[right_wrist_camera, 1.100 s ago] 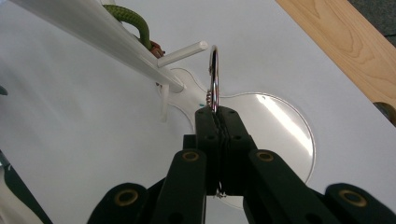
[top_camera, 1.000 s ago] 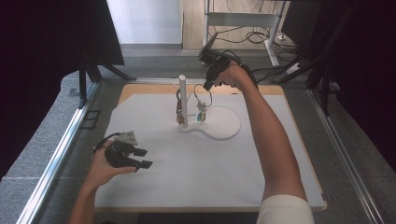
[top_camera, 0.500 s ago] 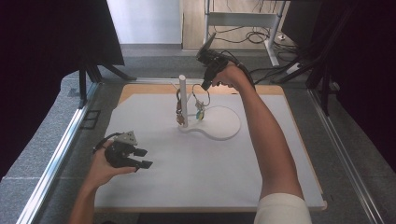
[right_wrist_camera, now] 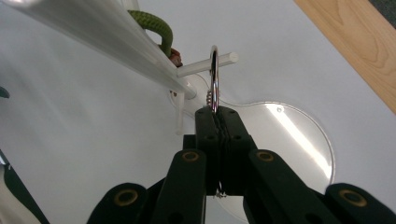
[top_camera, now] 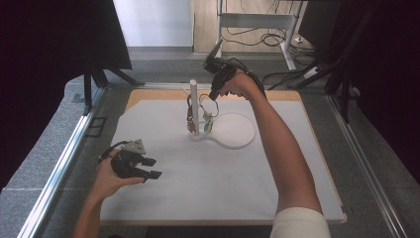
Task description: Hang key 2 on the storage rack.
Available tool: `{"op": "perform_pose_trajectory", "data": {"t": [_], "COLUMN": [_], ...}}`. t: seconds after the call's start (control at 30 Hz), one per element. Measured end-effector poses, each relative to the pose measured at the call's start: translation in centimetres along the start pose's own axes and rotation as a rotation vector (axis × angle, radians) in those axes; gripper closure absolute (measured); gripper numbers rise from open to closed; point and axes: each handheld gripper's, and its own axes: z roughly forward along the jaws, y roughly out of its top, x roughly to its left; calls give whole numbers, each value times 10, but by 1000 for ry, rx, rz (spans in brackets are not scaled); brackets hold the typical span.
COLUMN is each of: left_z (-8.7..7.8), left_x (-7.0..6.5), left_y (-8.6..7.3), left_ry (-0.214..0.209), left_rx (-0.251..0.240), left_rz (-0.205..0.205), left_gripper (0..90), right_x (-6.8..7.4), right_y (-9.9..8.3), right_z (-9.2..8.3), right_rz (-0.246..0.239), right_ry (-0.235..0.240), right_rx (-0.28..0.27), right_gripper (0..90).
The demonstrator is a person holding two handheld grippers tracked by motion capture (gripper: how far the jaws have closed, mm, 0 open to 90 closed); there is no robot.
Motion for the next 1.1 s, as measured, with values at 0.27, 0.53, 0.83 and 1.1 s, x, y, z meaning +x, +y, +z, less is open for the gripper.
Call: {"op": "perform_pose_trajectory", "data": {"t": [0.27,0.53,0.83,1.1], "left_z": [0,2,3,6], "left_x": [0,-1,-1,-2], "left_y": [0,1,1,2], "left_ry": [3,1,5,9], "left_rx": [6,8,11,23], "left_rz": [1,3,4,7], "left_gripper": [454,454,453,452], "right_x": [2,2,1,-3], "right_y": [-4,-7,-19,-47], "right_z": [13,16,3,-9], "right_rz": [7,6,9,28], "right_ry": [31,61,52,43], "right_rx": [15,2,-21,-68], "right_gripper": [881,822,777,711]}}
